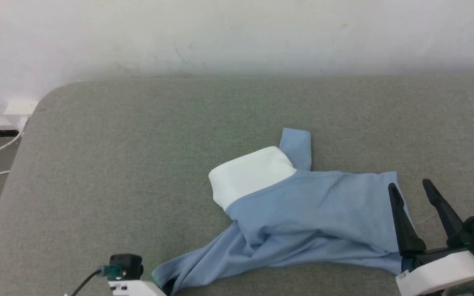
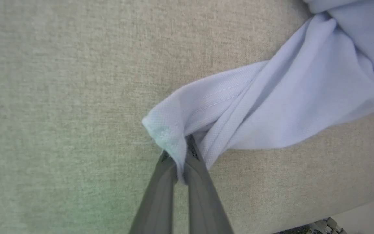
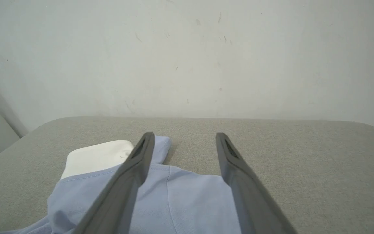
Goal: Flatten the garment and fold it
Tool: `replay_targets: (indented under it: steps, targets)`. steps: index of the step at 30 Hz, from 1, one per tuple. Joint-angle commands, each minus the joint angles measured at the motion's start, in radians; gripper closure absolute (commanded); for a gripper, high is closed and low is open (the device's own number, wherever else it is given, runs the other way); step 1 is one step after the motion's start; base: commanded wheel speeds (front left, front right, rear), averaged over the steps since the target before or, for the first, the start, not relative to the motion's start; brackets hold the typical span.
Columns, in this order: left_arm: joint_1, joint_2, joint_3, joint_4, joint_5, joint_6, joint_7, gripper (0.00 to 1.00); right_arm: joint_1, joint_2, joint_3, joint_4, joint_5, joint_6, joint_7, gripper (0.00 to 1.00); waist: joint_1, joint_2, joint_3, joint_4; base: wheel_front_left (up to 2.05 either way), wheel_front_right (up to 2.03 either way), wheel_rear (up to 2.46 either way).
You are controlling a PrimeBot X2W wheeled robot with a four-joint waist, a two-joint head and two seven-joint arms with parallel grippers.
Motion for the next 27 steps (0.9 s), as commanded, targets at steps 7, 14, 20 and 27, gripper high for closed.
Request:
replay_targets:
  steps: [7, 14, 20, 27]
  targets:
    - [0.026, 0.007, 0.074, -0.057, -0.007, 0.053, -0.1, 0.0, 0.012, 0.003, -0.007, -0.013, 0.011, -0.001, 0.008, 0.0, 0.0001, 0.0, -0.012, 0.018, 0.0, 0.0, 0.0]
    - [-0.155, -0.005, 0.07, -0.069, 0.066, 0.025, -0.165, 0.0, -0.003, 0.003, -0.005, -0.018, 0.015, -0.001, 0.015, 0.0, 0.0001, 0.0, 0.005, 0.007, 0.0, 0.0, 0.0]
    - [-0.364, -0.061, -0.01, 0.072, 0.081, -0.067, -0.078, 0.0, -0.035, 0.003, 0.014, -0.021, 0.014, -0.001, 0.02, 0.0, 0.0001, 0.0, 0.058, -0.035, 0.0, 0.0, 0.0]
    - [-0.542, -0.126, -0.119, 0.365, 0.09, -0.193, 0.064, 0.0, -0.061, 0.003, 0.017, 0.0, 0.025, -0.001, 0.014, 0.0, 0.0001, 0.0, 0.106, -0.102, 0.0, 0.0, 0.0]
